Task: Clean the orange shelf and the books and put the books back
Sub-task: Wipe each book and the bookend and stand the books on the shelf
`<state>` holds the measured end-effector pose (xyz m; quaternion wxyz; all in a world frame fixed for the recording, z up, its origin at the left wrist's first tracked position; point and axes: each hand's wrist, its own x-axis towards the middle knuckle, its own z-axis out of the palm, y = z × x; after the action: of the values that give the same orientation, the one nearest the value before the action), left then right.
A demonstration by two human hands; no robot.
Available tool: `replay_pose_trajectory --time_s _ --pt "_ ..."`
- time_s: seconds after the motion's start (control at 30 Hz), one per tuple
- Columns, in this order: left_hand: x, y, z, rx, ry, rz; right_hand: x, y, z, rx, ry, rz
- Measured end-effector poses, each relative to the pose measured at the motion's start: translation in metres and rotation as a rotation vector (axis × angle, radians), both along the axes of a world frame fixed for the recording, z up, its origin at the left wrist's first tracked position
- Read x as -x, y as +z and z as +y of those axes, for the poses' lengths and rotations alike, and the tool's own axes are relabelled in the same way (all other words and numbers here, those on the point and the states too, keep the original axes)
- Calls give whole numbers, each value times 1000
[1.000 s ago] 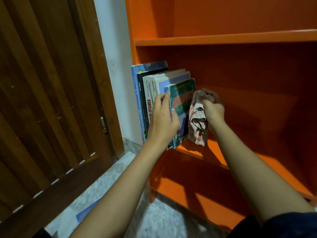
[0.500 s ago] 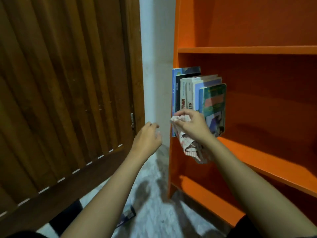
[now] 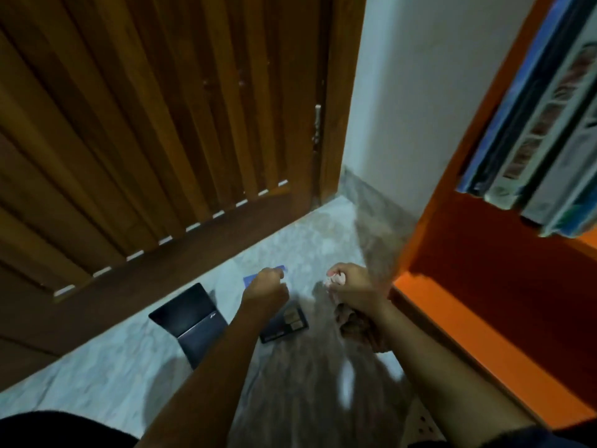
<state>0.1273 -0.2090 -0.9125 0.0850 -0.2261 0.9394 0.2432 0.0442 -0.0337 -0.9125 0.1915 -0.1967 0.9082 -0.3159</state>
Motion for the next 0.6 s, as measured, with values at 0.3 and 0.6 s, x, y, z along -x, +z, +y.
replay_pose_trajectory --time_s 0.3,0.6 --pt "-11 -128 -46 -53 144 -297 8 -135 -48 -225 77 -226" --pt "-13 -188 -49 -143 258 -270 -9 -192 -78 -145 -46 -275"
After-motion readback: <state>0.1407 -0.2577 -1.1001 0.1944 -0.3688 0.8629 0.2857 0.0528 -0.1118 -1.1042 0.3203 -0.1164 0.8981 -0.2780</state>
